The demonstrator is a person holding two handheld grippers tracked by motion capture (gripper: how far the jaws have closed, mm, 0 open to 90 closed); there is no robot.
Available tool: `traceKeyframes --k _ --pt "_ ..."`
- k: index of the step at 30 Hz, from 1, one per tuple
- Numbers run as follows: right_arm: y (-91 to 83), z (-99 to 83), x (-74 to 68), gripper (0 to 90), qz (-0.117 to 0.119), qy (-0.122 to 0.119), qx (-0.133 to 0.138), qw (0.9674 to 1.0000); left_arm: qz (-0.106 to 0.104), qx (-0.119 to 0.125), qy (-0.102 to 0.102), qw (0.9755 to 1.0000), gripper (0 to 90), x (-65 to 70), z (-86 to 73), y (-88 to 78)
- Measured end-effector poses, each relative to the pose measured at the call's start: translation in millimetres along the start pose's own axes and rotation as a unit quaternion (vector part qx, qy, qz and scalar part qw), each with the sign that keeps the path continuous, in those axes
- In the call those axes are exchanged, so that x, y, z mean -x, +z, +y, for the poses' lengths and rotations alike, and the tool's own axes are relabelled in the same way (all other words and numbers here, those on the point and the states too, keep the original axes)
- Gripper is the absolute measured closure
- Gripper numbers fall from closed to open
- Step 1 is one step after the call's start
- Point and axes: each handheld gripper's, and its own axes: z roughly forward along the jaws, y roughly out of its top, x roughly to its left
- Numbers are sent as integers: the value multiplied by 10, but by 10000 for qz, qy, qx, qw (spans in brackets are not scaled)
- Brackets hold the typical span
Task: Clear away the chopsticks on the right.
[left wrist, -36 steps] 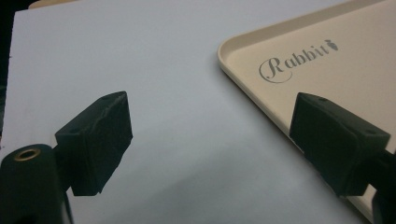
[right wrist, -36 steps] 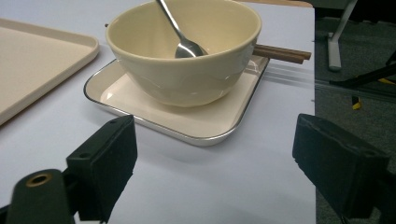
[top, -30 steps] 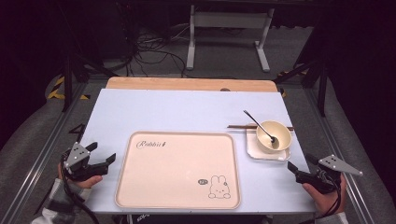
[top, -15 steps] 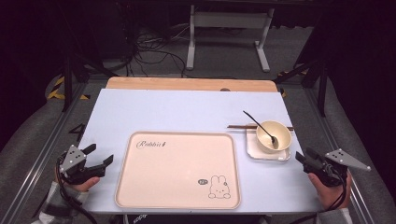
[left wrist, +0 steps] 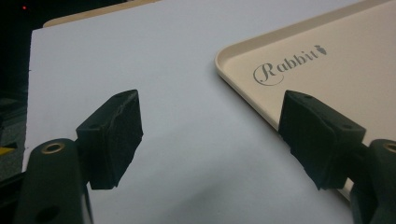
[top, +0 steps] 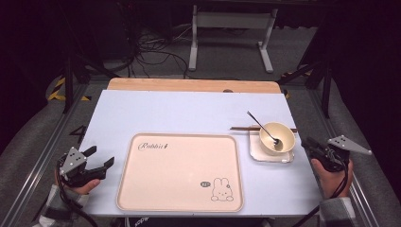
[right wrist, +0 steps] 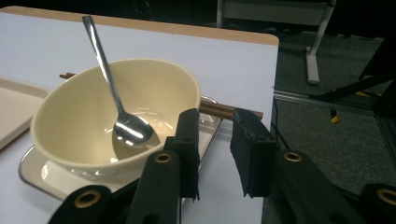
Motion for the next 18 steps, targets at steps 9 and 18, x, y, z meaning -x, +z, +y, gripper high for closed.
traceKeyframes --k 9,18 --pt "123 202 93 792 11 50 162 9999 137 -63 96 9998 245 -19 33 -18" --pt "381 339 138 836 86 -91 14 9999 -5 -74 152 9999 247 -16 37 -3"
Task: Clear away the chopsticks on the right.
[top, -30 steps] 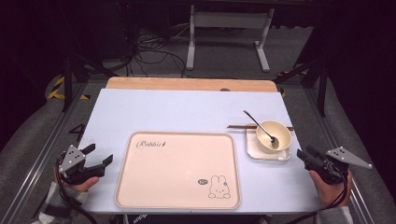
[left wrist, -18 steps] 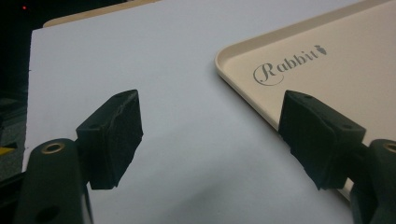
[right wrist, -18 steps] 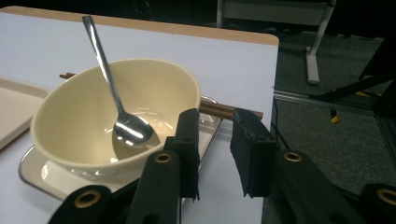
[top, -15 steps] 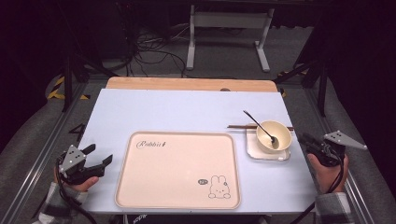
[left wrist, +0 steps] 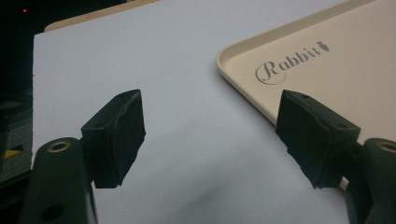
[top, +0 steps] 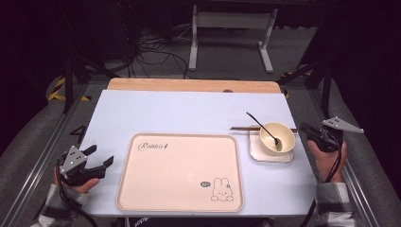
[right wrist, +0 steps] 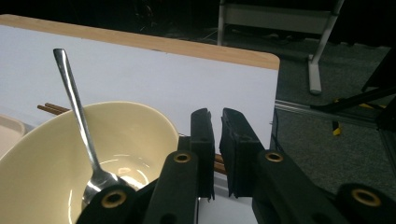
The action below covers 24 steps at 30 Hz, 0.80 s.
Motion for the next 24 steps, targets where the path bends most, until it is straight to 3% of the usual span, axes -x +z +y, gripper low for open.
traceKeyframes --k 9,15,21,24 --pt "207 97 131 857 84 293 -10 9995 -30 -53 63 10000 251 41 32 -37" --pt "273 119 202 856 79 302 -49 9995 -35 -107 79 9999 251 63 20 -57" --pt "393 66 269 881 -7 331 -348 9988 -12 -122 76 9999 251 56 12 -65" --pt "460 27 286 882 69 442 -459 9979 -17 -128 67 9999 250 57 8 -62"
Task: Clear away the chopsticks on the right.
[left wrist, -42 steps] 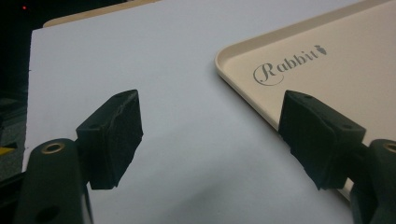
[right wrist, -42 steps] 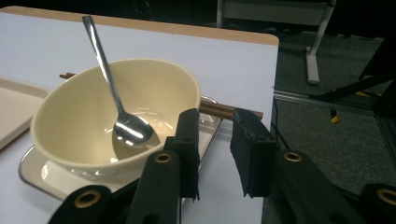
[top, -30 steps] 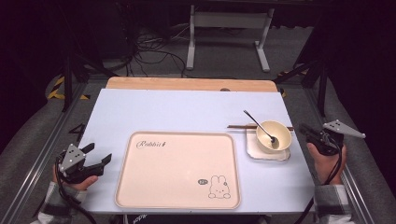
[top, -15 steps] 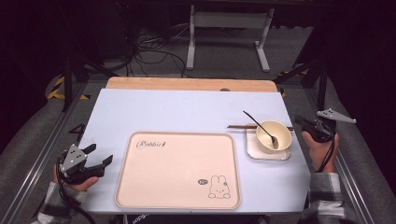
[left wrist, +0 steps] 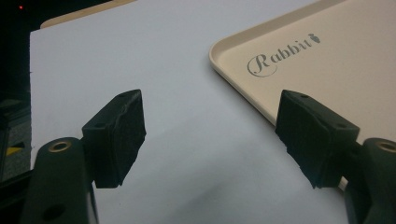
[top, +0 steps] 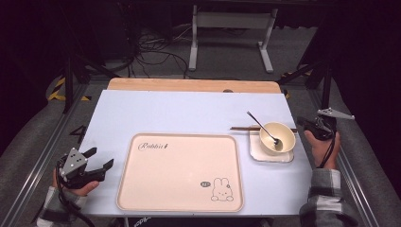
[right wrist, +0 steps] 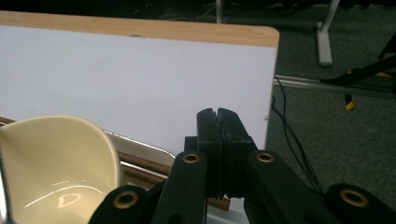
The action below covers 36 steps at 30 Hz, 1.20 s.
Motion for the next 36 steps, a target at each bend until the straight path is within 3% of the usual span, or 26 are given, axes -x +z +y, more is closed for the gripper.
traceKeyframes --k 6,17,25,36 --pt "133 -3 -68 871 57 -139 -228 9996 -20 -28 50 10000 249 28 10 6" --pt "247 -71 -15 876 15 66 -455 9989 -55 -56 125 9999 248 64 11 19" --pt "357 -94 -44 869 -10 -62 -691 9976 -165 -24 163 9997 245 87 30 39" --pt "353 -136 -16 868 62 10 -912 9958 -207 -23 159 9997 246 80 27 45"
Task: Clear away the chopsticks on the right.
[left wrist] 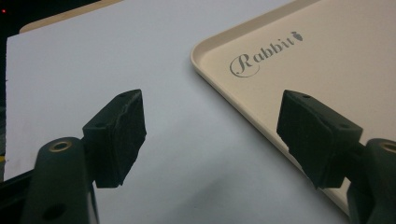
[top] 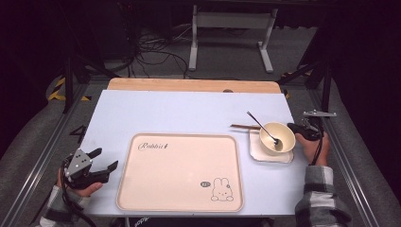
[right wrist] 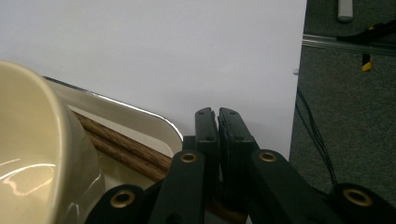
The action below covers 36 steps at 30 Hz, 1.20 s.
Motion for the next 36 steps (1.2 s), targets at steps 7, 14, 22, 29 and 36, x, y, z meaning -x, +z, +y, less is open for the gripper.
traceKeyframes --k 7,14,22,29,36 --pt "-70 -63 56 866 71 35 -129 9999 15 -7 15 10000 246 7 -9 -24" --pt "-157 -110 110 860 130 75 -113 9998 -18 -8 26 10000 248 14 -9 -23" --pt "-211 -151 134 856 162 111 -125 9997 -107 -54 34 9999 246 20 -17 -2" --pt "-238 -174 121 851 38 -20 -174 9998 -176 -96 98 9998 244 32 -12 14" --pt "-326 -200 173 805 101 40 -42 9999 -215 -159 119 9996 241 42 -12 39"
